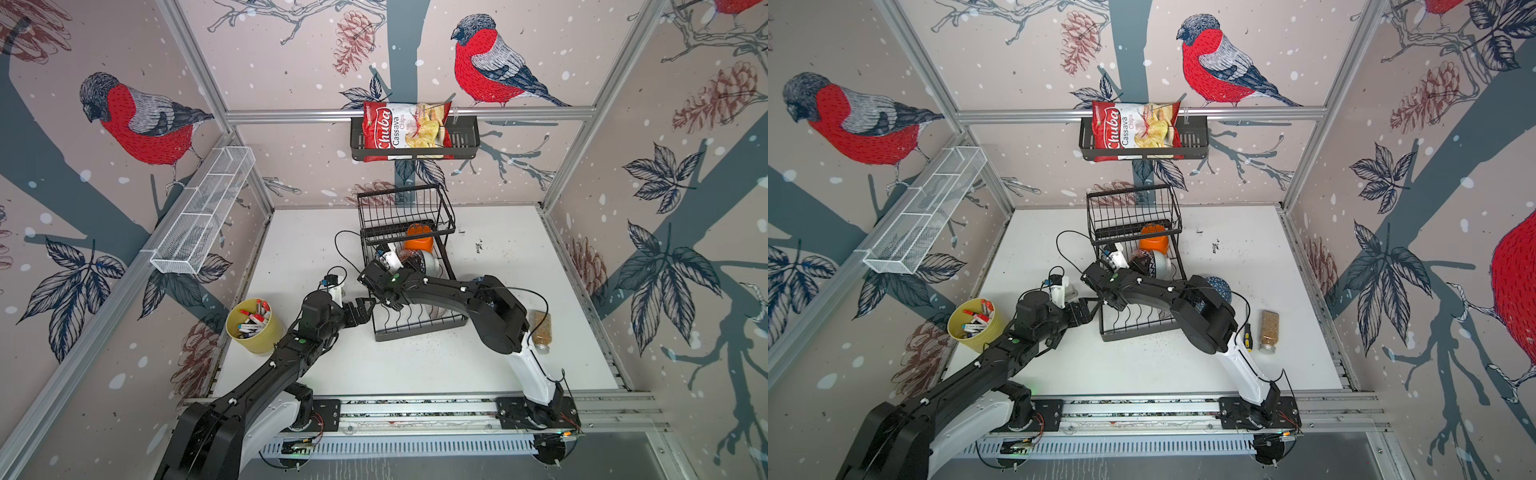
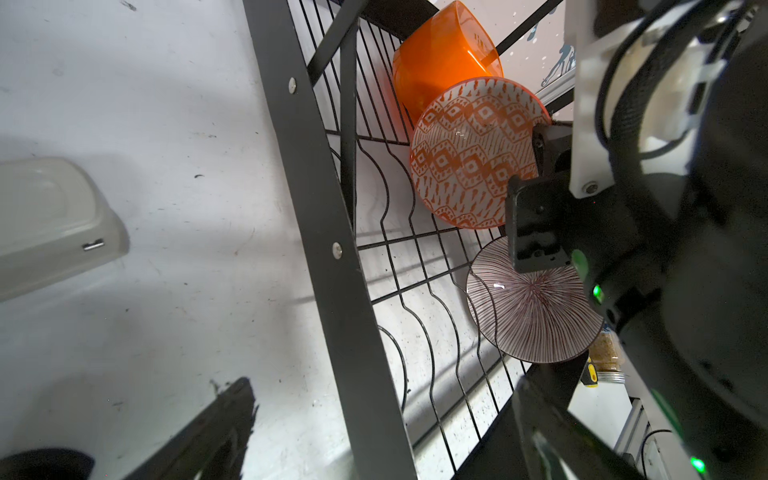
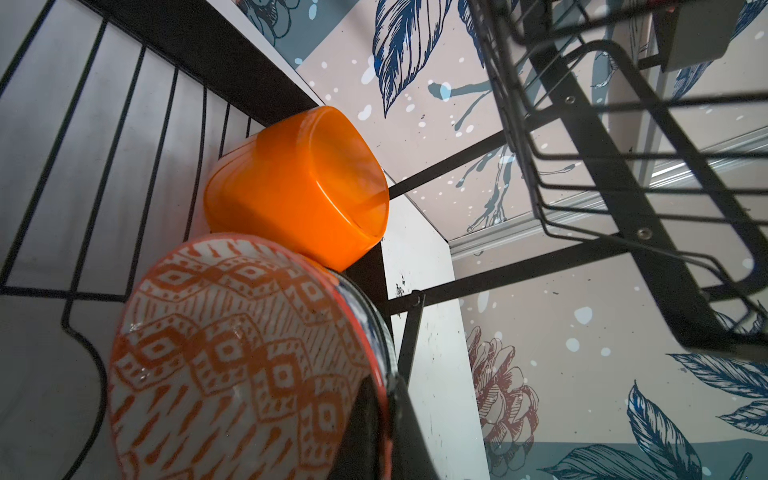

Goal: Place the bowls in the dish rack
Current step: 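Lower the orange-patterned bowl into the rack slots beside the purple-striped bowl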

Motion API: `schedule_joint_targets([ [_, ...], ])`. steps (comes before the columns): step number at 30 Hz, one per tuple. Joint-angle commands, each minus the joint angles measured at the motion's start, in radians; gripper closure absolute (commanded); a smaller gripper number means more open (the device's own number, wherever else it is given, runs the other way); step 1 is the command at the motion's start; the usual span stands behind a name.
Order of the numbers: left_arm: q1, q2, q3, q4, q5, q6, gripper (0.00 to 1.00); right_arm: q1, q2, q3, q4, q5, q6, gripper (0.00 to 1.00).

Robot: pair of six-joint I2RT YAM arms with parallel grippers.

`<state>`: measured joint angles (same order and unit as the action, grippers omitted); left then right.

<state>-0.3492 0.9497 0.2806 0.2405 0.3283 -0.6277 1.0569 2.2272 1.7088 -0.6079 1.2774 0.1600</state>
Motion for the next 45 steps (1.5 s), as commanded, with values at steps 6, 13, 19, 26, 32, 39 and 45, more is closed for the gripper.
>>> schedule_joint_targets([
  [6, 0.002, 0.006, -0.008, 0.034, -0.008, 0.017, 0.04, 0.006, 0.028, 0.034, -0.018, 0.043, -0.003, 1.00],
  [13, 0.003, 0.009, -0.009, 0.036, -0.006, 0.017, 0.04, 0.020, 0.059, 0.057, -0.027, 0.029, -0.007, 1.00],
  [19, 0.004, 0.011, -0.009, 0.034, -0.009, 0.017, 0.04, 0.028, 0.069, 0.071, -0.046, 0.005, 0.015, 1.00],
  [26, 0.004, 0.012, -0.009, 0.033, -0.009, 0.017, 0.04, 0.034, 0.072, 0.083, -0.062, -0.021, 0.039, 0.95],
  [32, 0.004, 0.015, -0.009, 0.033, -0.011, 0.017, 0.04, 0.038, 0.077, 0.092, -0.068, -0.034, 0.049, 0.85],
  [39, 0.004, 0.024, -0.008, 0.040, -0.012, 0.018, 0.04, 0.043, 0.092, 0.112, -0.092, -0.034, 0.059, 0.76],
  [45, 0.004, 0.032, -0.007, 0.039, -0.011, 0.021, 0.04, 0.043, 0.095, 0.117, -0.093, -0.044, 0.057, 0.66],
])
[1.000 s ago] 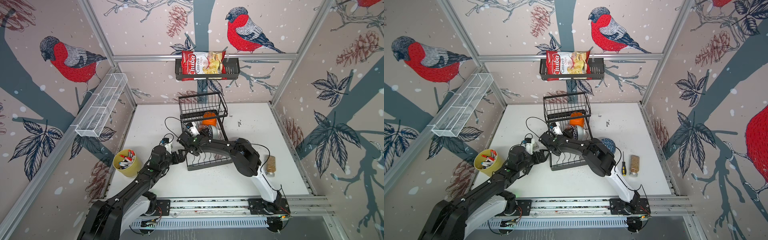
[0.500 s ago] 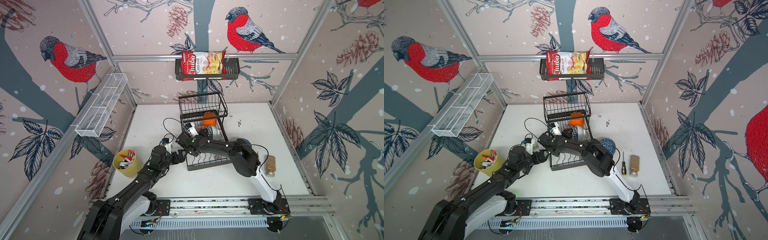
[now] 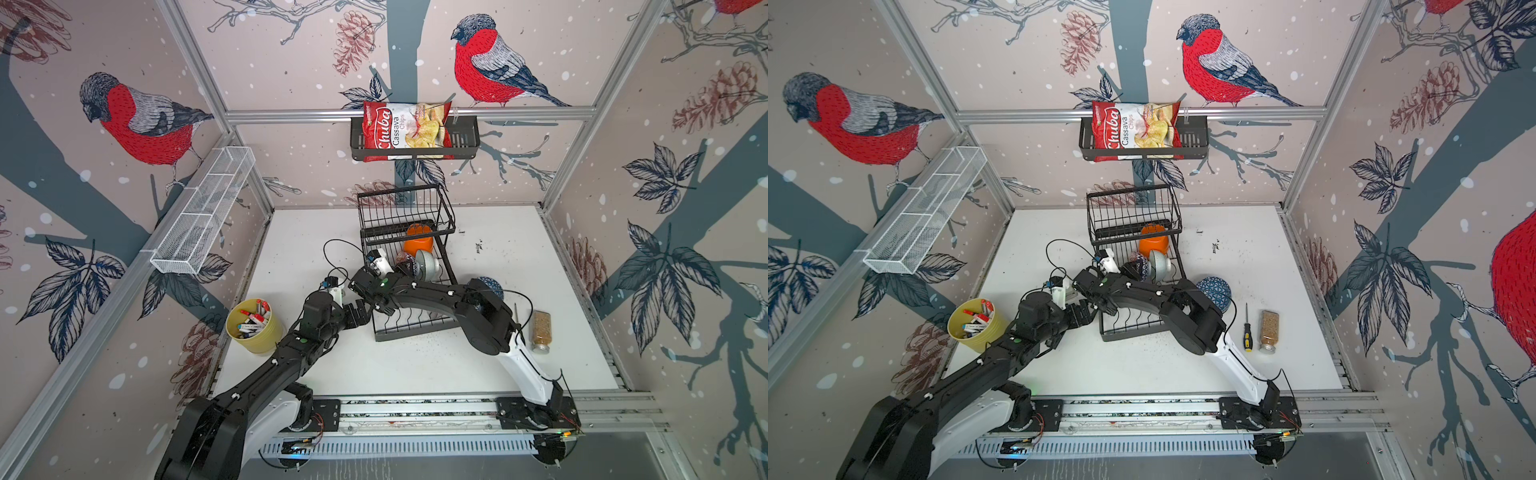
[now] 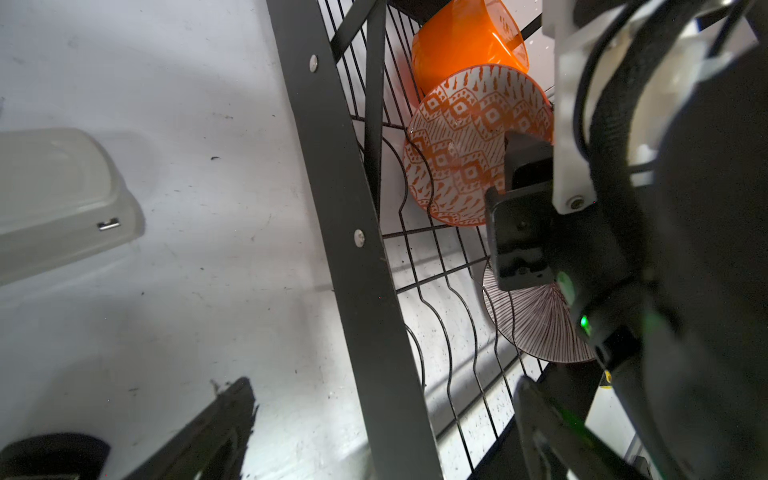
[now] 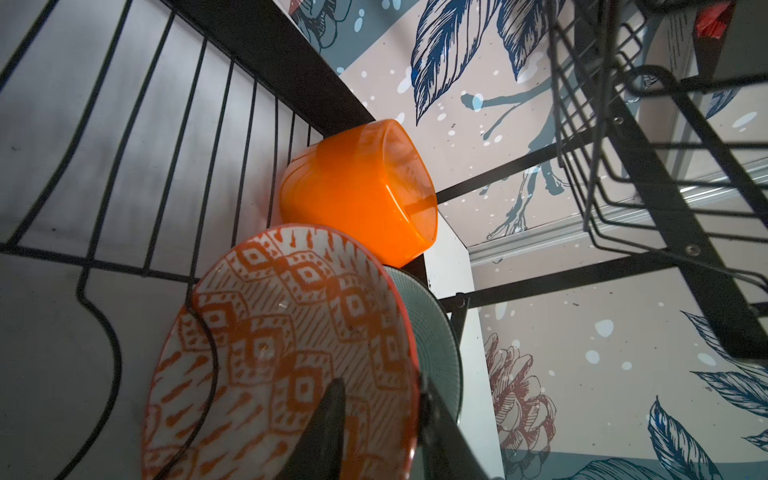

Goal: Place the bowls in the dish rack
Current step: 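Lower the orange-patterned bowl into the rack slots beside the purple-striped bowl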

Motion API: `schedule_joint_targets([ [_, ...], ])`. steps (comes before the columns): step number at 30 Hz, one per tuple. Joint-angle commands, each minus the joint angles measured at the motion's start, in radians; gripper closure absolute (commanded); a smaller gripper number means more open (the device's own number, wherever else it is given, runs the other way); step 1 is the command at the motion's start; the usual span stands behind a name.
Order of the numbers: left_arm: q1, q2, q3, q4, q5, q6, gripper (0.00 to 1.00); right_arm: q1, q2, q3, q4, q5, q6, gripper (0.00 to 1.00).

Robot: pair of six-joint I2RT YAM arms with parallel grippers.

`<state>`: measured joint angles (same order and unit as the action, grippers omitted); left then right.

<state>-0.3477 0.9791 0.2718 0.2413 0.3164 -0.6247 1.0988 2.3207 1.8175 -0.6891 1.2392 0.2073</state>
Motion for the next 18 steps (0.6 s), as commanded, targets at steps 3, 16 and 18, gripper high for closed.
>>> schedule_joint_targets([
  [3, 0.002, 0.004, 0.006, 0.039, 0.000, 0.020, 0.04, 0.001, -0.001, 0.009, -0.012, -0.007, 0.011, 0.62],
  [16, 0.003, 0.006, 0.014, 0.036, 0.006, 0.020, 0.04, 0.001, -0.033, 0.009, -0.016, -0.046, 0.021, 0.33],
  [18, 0.003, 0.004, 0.014, 0.035, 0.005, 0.019, 0.04, 0.001, -0.050, 0.007, -0.016, -0.063, 0.027, 0.26],
])
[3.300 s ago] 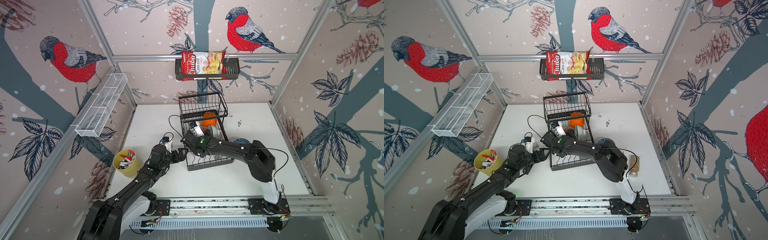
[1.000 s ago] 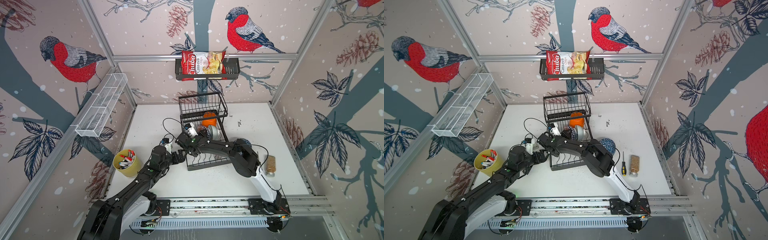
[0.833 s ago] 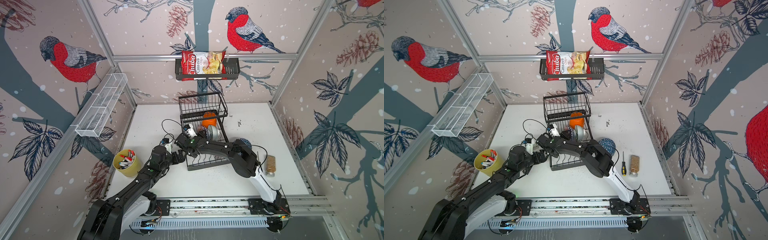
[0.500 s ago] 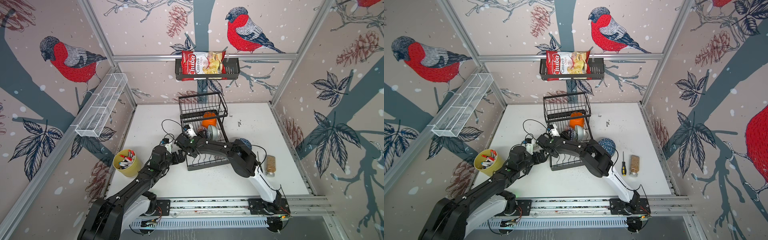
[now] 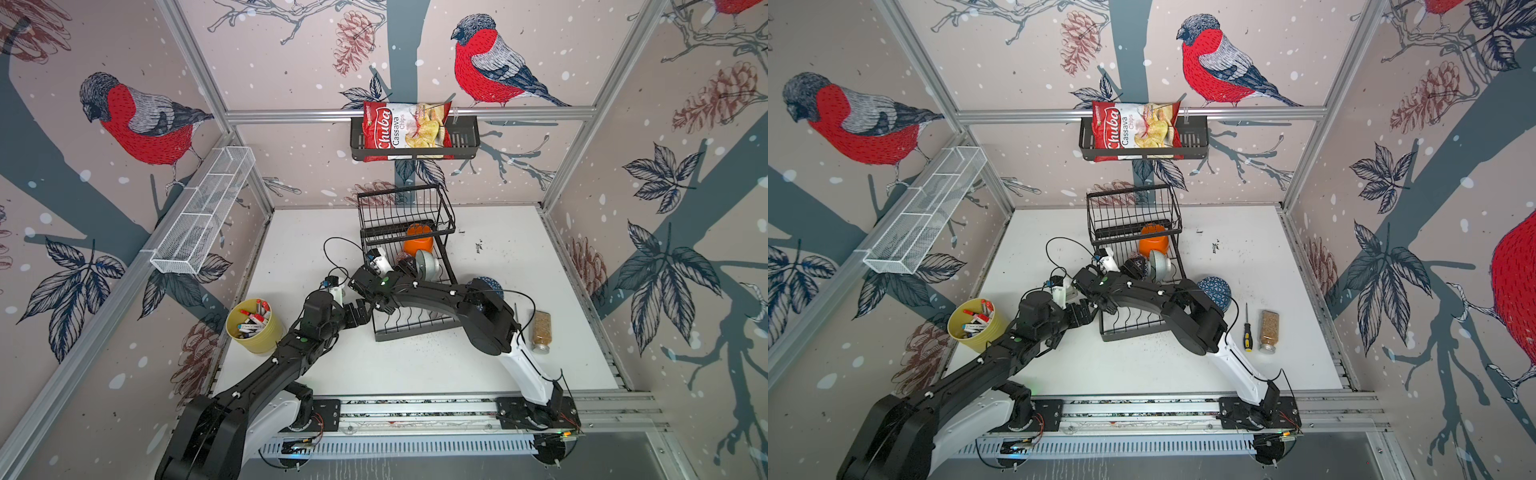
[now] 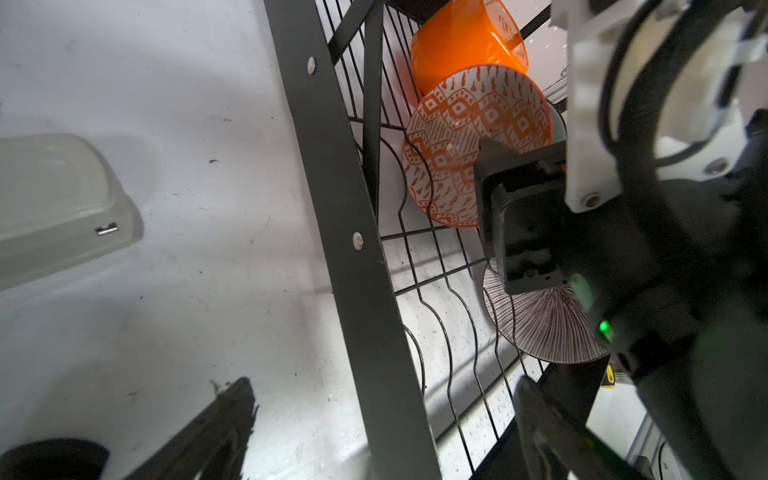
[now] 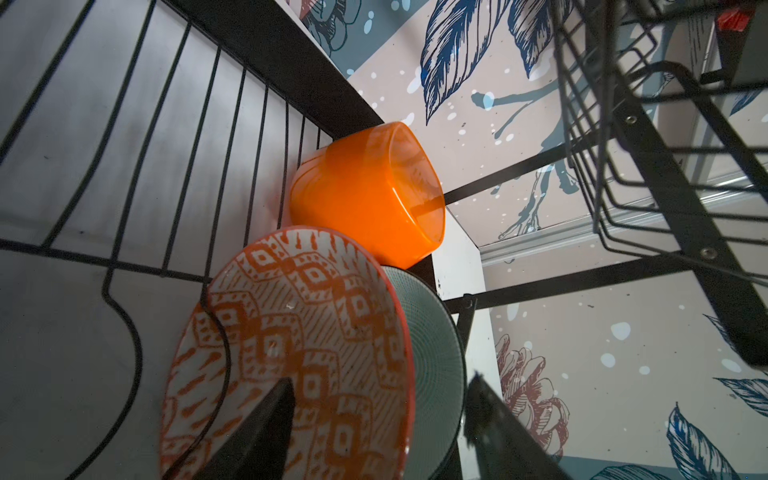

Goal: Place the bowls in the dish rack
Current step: 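Open the right gripper and withdraw it toward the blue bowl on the table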

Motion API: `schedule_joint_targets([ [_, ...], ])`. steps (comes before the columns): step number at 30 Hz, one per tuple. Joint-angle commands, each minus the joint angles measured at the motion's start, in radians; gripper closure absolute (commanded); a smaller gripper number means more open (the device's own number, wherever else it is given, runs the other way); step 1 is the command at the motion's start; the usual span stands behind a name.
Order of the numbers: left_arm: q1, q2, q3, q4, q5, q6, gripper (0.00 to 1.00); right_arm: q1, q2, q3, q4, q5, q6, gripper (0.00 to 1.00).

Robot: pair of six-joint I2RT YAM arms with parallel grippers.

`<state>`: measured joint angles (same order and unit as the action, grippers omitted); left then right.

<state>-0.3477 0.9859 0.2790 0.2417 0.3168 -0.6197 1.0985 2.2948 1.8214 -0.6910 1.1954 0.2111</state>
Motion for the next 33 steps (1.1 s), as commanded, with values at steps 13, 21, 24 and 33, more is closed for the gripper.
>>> schedule_joint_targets([
  [13, 0.003, -0.001, 0.005, 0.017, 0.012, 0.003, 0.04, 0.032, -0.189, -0.114, 0.027, -0.198, 0.075, 0.17],
  [21, 0.003, 0.023, 0.013, 0.023, 0.058, -0.003, 0.04, 0.052, -0.338, -0.255, 0.025, -0.313, 0.172, 0.17],
  [24, 0.001, 0.037, 0.015, 0.041, 0.073, -0.015, 0.04, 0.062, -0.384, -0.303, 0.024, -0.331, 0.201, 0.17],
  [33, -0.045, 0.073, 0.017, 0.078, 0.092, -0.039, 0.04, 0.081, -0.577, -0.445, 0.024, -0.362, 0.312, 0.14],
])
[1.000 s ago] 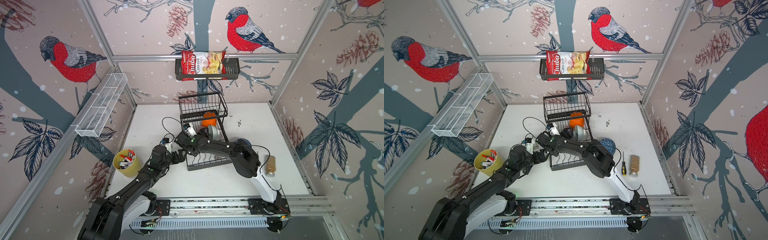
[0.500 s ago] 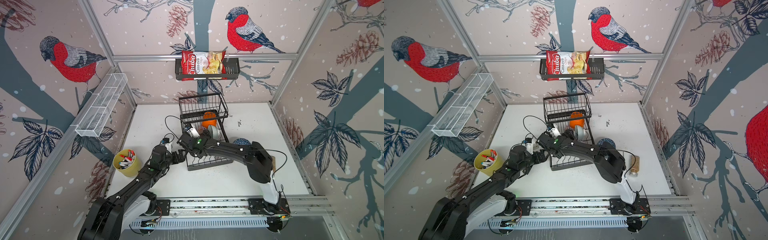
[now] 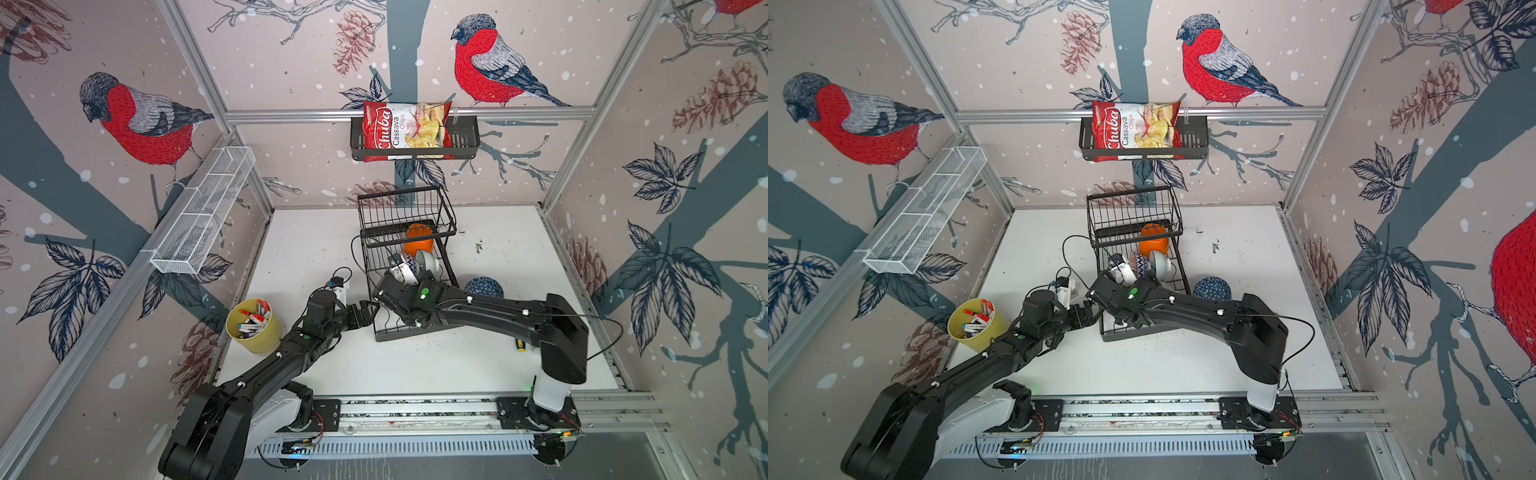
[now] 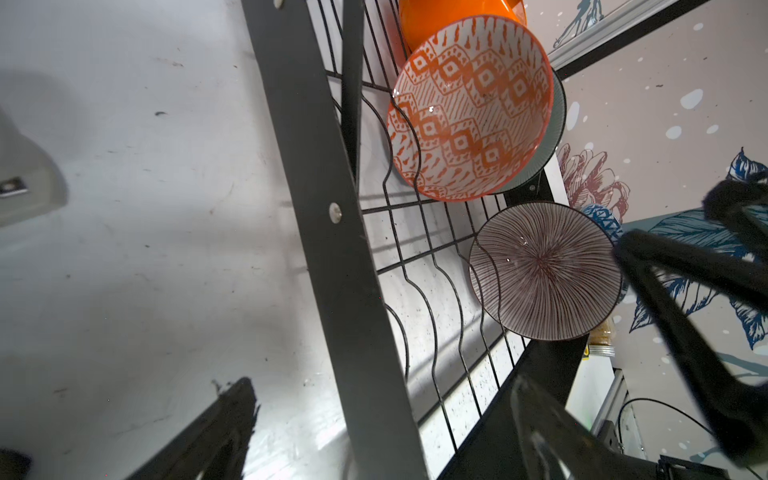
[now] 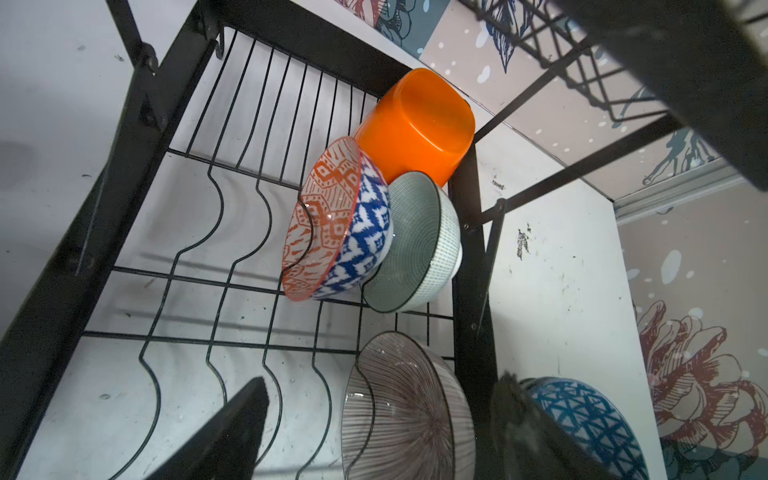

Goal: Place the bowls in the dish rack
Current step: 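Open the right gripper and withdraw it toward the blue bowl on the table, then grasp the rim of the blue triangle-patterned bowl with the right gripper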

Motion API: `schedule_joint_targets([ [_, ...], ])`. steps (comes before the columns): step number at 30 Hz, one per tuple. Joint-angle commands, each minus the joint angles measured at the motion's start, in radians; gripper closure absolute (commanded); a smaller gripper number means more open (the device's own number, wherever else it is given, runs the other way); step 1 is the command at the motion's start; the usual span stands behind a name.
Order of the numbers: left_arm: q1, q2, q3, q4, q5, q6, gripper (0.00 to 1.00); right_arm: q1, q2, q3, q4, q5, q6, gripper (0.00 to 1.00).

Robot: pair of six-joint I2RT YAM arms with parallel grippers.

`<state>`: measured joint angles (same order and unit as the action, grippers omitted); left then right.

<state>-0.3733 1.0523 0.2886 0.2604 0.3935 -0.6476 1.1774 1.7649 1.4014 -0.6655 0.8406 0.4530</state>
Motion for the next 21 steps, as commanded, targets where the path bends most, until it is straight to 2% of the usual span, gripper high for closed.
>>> schedule_joint_targets([
  [1, -0.033, 0.011, 0.008, 0.065, 0.010, -0.014, 0.04, 0.001, -0.070, -0.038, -0.010, -0.007, 0.088, 0.14],
  [9, -0.093, 0.052, 0.022, 0.083, -0.018, -0.033, 0.05, -0.063, -0.193, -0.102, -0.146, -0.019, 0.230, 0.16],
  [13, -0.104, 0.054, 0.018, 0.102, -0.022, -0.044, 0.05, -0.153, -0.262, -0.157, -0.213, -0.044, 0.307, 0.17],
  [21, -0.118, 0.090, 0.023, 0.134, -0.010, -0.052, 0.05, -0.345, -0.452, -0.318, -0.192, -0.144, 0.337, 0.22],
])
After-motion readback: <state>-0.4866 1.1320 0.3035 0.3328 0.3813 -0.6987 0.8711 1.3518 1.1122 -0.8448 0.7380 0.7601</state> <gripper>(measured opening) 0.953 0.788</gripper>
